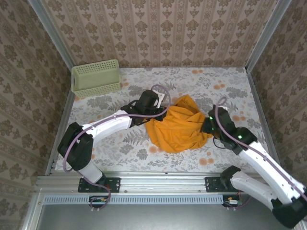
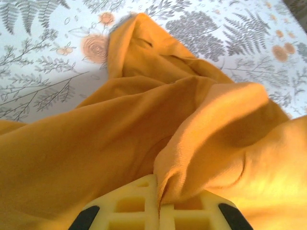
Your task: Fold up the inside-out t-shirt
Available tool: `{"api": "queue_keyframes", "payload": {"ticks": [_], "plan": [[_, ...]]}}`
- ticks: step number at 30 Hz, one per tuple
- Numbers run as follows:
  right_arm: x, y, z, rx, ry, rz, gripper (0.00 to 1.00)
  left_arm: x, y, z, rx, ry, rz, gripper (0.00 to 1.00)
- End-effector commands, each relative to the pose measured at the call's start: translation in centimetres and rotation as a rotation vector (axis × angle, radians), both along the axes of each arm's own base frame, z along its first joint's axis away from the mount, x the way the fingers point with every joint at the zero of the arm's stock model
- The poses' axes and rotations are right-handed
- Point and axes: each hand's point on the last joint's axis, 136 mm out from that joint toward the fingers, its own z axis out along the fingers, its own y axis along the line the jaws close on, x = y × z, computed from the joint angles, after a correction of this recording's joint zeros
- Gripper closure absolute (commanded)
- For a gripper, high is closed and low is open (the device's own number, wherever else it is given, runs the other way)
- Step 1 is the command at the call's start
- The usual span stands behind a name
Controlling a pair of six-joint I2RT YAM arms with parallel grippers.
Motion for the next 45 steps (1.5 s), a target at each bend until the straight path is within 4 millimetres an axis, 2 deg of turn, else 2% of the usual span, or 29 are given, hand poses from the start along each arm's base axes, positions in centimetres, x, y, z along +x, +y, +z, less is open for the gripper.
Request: {"api": "queue_keyframes", "payload": {"ticks": [1, 4, 7, 9, 12, 15, 17, 19, 22, 25, 27, 31, 33, 35, 39, 40, 42, 45], "plan": [[-3.2, -3.2, -3.7, 0.011, 0.15, -0.113, 1.0, 0.4, 0.2, 0.0, 0.032, -0.006, -0.003, 1.0], [-4.7, -5.8, -5.5, 0.057, 0.206, -0.249, 1.0, 0.4, 0.3, -0.2, 0.043, -0.009, -0.003, 1.0], [-5.3, -7.0, -7.6, 0.119, 0.267, -0.34, 1.0, 0.2, 0.1, -0.2, 0.035, -0.008, -0.021, 1.0], [-4.9, -6.6, -8.6, 0.158, 0.292, -0.324, 1.0, -0.3, -0.4, 0.0, 0.008, -0.001, -0.047, 1.0], [-3.6, -5.3, -7.9, 0.183, 0.256, -0.243, 1.0, -1.2, -1.4, 0.7, 0.0, -0.017, -0.089, 1.0], [-2.7, -3.4, -5.1, 0.158, 0.166, -0.076, 1.0, -1.8, -2.1, 1.6, -0.003, -0.04, -0.115, 1.0], [-2.5, -1.8, -3.4, 0.115, 0.101, 0.031, 0.86, -2.0, -2.4, 2.1, -0.028, -0.044, -0.122, 1.0], [-2.3, 0.8, -2.4, 0.1, 0.056, 0.161, 0.71, -2.2, -2.7, 2.9, -0.071, -0.048, -0.127, 1.0], [-1.6, 4.7, -2.6, 0.079, 0.02, 0.304, 0.55, -2.5, -3.4, 4.0, -0.143, -0.038, -0.145, 1.0], [0.0, 7.6, -2.6, 0.061, -0.045, 0.368, 0.43, -3.1, -4.1, 5.6, -0.221, -0.022, -0.167, 1.0], [1.0, 9.1, -2.3, 0.069, -0.098, 0.406, 0.35, -3.6, -4.4, 6.7, -0.267, -0.016, -0.18, 1.0], [2.9, 10.6, -1.9, 0.067, -0.169, 0.428, 0.27, -4.4, -4.5, 8.2, -0.306, -0.014, -0.197, 1.0], [3.7, 11.1, -1.8, 0.061, -0.191, 0.429, 0.26, -4.8, -4.6, 8.7, -0.312, -0.013, -0.209, 1.0], [4.7, 10.7, -2.0, 0.025, -0.187, 0.388, 0.29, -5.2, -4.7, 8.9, -0.31, -0.013, -0.22, 1.0], [6.4, 8.8, -2.5, -0.099, -0.142, 0.28, 0.46, -5.7, -4.6, 9.4, -0.304, -0.025, -0.233, 1.0], [6.5, 8.3, -2.4, -0.123, -0.136, 0.263, 0.54, -5.7, -4.4, 9.4, -0.297, -0.029, -0.231, 1.0], [6.5, 8.0, -2.0, -0.125, -0.145, 0.27, 0.61, -5.5, -4.1, 9.0, -0.268, -0.037, -0.224, 1.0], [6.0, 8.2, -1.3, -0.091, -0.162, 0.315, 0.61, -5.4, -3.6, 8.4, -0.228, -0.046, -0.219, 1.0]]}}
